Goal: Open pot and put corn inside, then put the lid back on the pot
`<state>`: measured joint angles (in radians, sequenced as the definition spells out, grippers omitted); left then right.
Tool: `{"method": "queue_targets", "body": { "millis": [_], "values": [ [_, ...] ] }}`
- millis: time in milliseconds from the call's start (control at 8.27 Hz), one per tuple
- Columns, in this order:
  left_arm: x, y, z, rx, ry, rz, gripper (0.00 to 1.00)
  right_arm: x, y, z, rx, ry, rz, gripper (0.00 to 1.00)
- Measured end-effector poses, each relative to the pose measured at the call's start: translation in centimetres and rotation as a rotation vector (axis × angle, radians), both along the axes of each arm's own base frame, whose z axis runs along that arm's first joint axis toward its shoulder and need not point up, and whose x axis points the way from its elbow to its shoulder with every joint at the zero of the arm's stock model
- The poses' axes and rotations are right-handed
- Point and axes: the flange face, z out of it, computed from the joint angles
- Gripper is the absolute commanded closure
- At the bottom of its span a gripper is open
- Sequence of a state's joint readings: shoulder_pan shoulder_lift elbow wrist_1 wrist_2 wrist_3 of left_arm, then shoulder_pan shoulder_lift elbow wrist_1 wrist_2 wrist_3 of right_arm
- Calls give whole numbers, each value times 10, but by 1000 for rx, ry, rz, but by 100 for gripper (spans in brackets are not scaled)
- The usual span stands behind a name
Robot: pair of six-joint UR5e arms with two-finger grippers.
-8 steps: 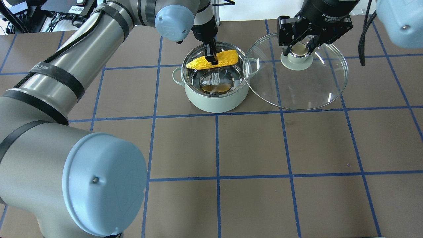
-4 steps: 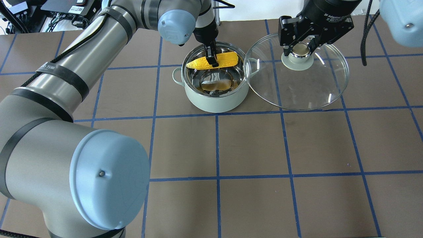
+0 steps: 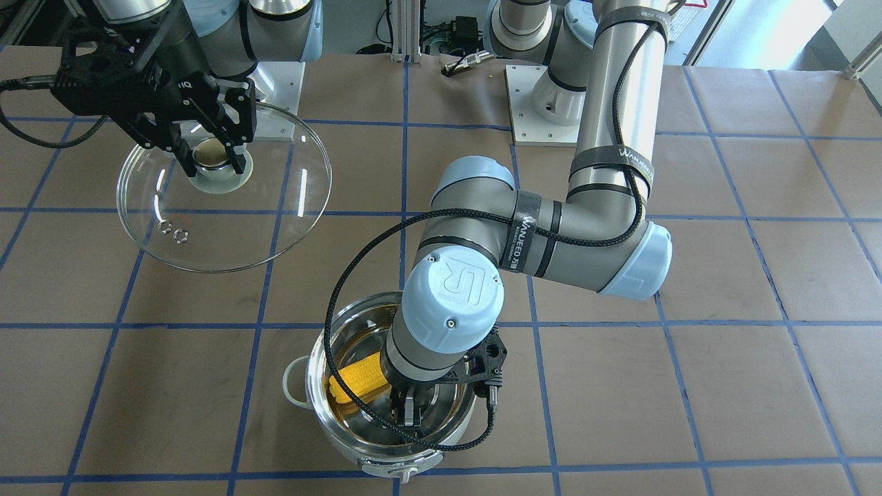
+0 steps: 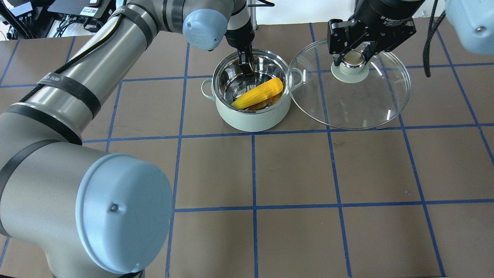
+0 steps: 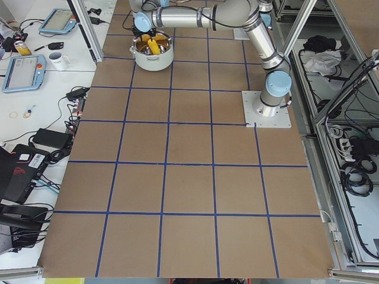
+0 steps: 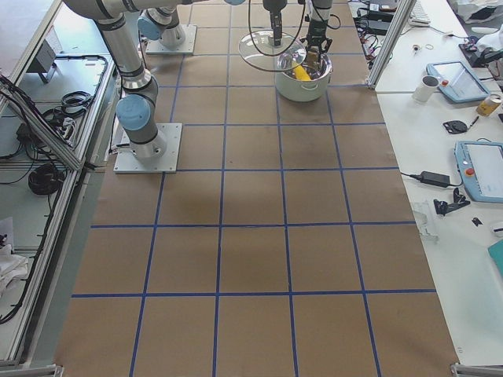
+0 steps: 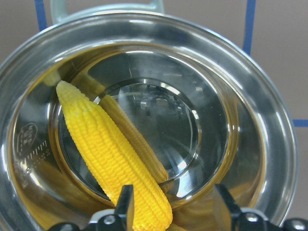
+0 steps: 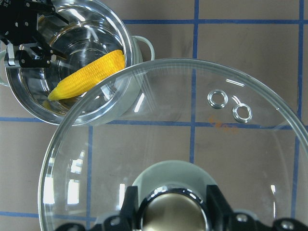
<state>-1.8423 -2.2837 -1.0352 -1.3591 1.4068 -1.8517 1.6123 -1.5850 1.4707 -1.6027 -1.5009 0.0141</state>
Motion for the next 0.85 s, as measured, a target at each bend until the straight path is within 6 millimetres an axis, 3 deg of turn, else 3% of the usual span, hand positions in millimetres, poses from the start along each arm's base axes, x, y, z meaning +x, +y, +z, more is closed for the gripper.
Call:
{"method": "queue_targets", "body": {
  "millis": [121, 363, 725, 846],
  "values": [
    [1, 2, 7, -10, -1, -29, 35, 0, 1, 0, 1, 0, 0, 89],
    [11, 5, 23, -47, -50, -92, 20, 0, 1, 1, -1, 0, 0, 89],
    [34, 37, 76, -94, -87, -323, 0, 0, 1, 2, -3, 2, 0, 89],
    [55, 48, 92, -105, -92, -381, 0, 0, 1, 2, -4, 1, 0, 89]
  ]
}}
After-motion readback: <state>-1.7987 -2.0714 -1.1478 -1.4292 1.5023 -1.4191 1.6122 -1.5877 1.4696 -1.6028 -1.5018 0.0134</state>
